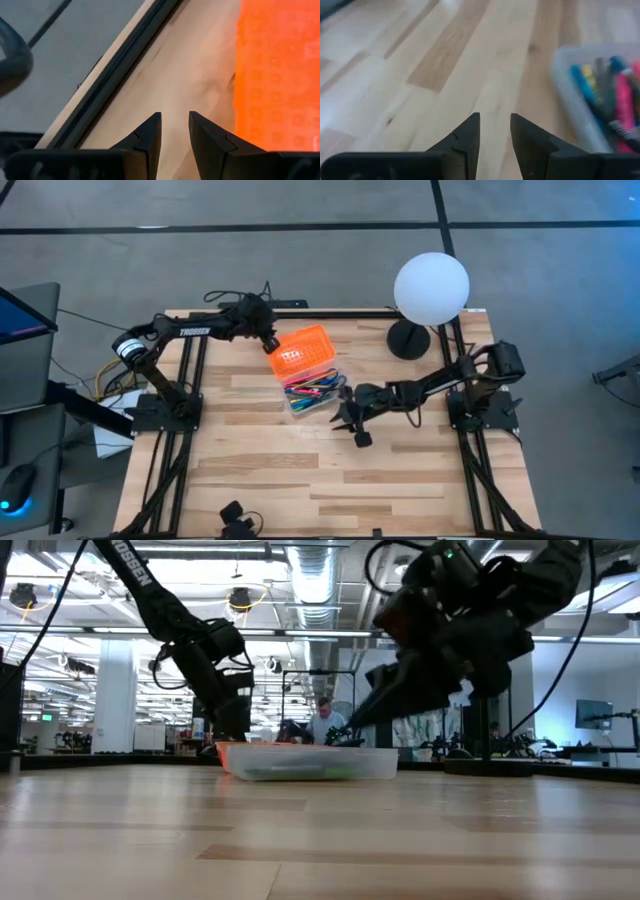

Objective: Pick & place school supplies into a supply box
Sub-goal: Close the supply box

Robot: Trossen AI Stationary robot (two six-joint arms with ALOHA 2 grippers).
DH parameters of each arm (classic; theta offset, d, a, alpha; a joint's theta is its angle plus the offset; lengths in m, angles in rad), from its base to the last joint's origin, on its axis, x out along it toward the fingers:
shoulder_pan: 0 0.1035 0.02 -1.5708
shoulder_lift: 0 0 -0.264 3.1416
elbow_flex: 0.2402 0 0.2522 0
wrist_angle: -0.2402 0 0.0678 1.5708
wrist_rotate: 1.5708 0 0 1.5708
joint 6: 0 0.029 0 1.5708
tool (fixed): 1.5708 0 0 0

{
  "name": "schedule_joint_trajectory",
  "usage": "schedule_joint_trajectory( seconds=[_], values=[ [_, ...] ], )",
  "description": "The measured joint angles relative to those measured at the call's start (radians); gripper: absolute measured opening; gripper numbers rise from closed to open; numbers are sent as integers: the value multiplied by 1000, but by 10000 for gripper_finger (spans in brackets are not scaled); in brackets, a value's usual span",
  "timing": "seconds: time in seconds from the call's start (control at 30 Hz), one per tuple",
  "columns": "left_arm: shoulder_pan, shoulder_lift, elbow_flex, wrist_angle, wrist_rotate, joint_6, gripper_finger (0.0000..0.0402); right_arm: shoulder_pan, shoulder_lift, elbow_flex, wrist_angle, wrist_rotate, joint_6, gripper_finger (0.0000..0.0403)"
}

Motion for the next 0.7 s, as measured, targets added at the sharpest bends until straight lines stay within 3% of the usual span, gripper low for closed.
schedule_joint_trajectory(
  seconds=[0.23,0.47,0.7],
  values=[
    [9,0,0,-24,28,-3,93,9,87,44,-53,14,33,102],
    [10,0,-4,-79,23,-5,93,-10,103,64,-108,150,125,102],
    [10,10,-20,-73,55,8,93,-7,101,66,-142,201,190,102]
  ],
)
